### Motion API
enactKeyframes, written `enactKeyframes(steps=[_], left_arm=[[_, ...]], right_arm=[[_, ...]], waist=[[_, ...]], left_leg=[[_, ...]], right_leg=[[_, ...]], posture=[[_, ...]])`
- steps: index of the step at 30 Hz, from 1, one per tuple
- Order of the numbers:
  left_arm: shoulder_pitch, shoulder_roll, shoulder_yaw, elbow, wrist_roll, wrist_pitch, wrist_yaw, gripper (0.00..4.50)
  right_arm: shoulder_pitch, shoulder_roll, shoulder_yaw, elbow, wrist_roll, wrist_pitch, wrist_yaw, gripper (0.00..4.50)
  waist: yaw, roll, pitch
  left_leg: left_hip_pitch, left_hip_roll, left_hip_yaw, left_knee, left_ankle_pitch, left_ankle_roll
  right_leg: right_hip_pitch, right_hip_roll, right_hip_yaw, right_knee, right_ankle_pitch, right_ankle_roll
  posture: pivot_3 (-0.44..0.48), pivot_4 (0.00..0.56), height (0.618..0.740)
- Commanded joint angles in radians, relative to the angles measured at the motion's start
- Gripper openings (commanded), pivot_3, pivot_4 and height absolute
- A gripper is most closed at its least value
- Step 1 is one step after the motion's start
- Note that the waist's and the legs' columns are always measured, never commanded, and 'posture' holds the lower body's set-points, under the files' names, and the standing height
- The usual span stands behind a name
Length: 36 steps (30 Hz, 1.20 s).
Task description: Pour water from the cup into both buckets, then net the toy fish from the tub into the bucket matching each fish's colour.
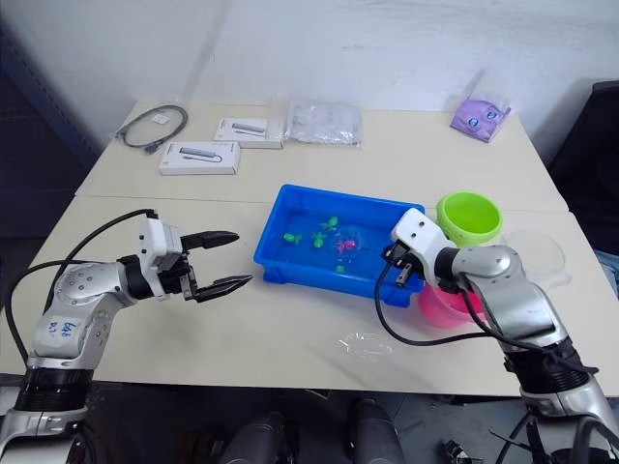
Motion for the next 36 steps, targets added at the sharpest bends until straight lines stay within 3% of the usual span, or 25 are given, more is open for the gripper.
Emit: enactKeyframes(steps=[1, 12, 16, 22, 27, 36], left_arm=[[-0.01, 0.002, 0.007, -0.015, -0.014, -0.014, -0.004, 4.41], [-0.123, -0.023, -0.09, 0.035, -0.018, -0.047, -0.123, 4.41], [-0.187, -0.075, -0.121, 0.075, -0.024, -0.058, -0.145, 4.41], [-0.272, -0.157, -0.175, 0.159, -0.026, -0.068, -0.212, 4.41], [-0.319, -0.195, -0.188, 0.233, -0.01, -0.098, -0.238, 4.41], [-0.323, -0.226, -0.203, 0.25, -0.011, -0.104, -0.249, 4.41]], right_arm=[[0.025, 0.0, -0.129, -0.089, 0.095, 0.071, -0.005, 0.0], [0.288, -0.04, -0.553, -0.385, 0.383, 0.293, -0.012, 0.0], [0.391, 0.017, -0.751, -0.469, 0.5, 0.326, -0.063, 0.0], [0.719, 0.112, -1.035, -0.631, 0.54, 0.289, -0.102, 0.0], [0.94, 0.216, -1.095, -0.633, 0.418, 0.048, -0.07, 0.0], [1.079, 0.368, -0.872, -0.475, -0.017, -0.556, -0.14, 0.0]], waist=[[0.0, 0.0, 0.0], [0.015, 0.0, 0.0], [0.024, 0.0, 0.0], [0.032, 0.0, 0.0], [0.025, 0.0, 0.0], [0.021, 0.0, 0.0]], left_leg=[[0.0, 0.0, 0.0, 0.0, 0.0, 0.0], [-0.001, 0.0, -0.002, -0.002, 0.0, 0.0], [-0.001, 0.0, -0.002, -0.002, 0.0, 0.0], [-0.001, 0.0, -0.002, -0.003, 0.0, 0.0], [0.001, -0.001, 0.002, -0.003, 0.0, 0.003], [0.004, -0.001, 0.004, -0.004, 0.0, 0.002]], right_leg=[[0.0, 0.0, 0.0, 0.0, 0.0, 0.0], [0.001, 0.0, -0.001, -0.004, 0.0, 0.0], [0.001, 0.0, -0.001, -0.005, 0.0, 0.0], [0.002, 0.002, -0.001, -0.003, 0.0, 0.001], [0.003, 0.003, 0.002, -0.006, 0.002, 0.003], [0.003, 0.004, 0.005, -0.005, 0.002, 0.003]], posture=[[0.0, 0.15, 0.74], [0.0, 0.15, 0.74], [0.0, 0.15, 0.74], [0.0, 0.15, 0.74], [0.0, 0.15, 0.74], [0.0, 0.15, 0.74]])
